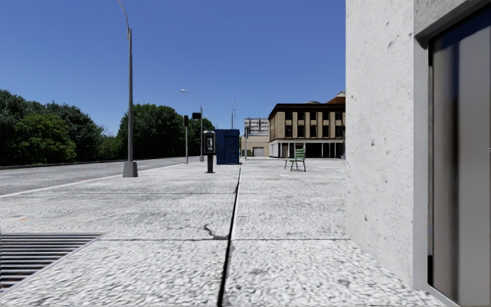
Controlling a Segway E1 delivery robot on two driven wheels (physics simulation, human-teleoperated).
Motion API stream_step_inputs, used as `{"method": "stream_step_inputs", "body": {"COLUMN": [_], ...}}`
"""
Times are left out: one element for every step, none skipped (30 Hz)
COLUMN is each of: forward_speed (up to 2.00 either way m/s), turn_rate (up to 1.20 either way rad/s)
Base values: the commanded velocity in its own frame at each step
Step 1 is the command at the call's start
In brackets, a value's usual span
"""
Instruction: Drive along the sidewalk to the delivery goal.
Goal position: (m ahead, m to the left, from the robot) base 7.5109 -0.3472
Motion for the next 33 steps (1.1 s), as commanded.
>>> {"method": "stream_step_inputs", "body": {"forward_speed": [2.00,2.00,2.00,2.00,2.00,2.00,2.00,2.00,2.00,2.00,2.00,2.00,2.00,2.00,2.00,2.00,2.00,2.00,2.00,2.00,2.00,2.00,2.00,2.00,2.00,2.00,2.00,2.00,2.00,2.00,2.00,2.00,2.00], "turn_rate": [0.00,0.00,0.00,0.00,0.00,0.00,0.00,0.00,0.00,0.00,0.00,0.00,0.00,0.00,0.00,0.00,0.00,0.00,0.00,0.00,0.00,0.00,0.00,0.00,0.00,0.00,0.00,0.00,0.00,0.00,0.00,0.00,0.00]}}
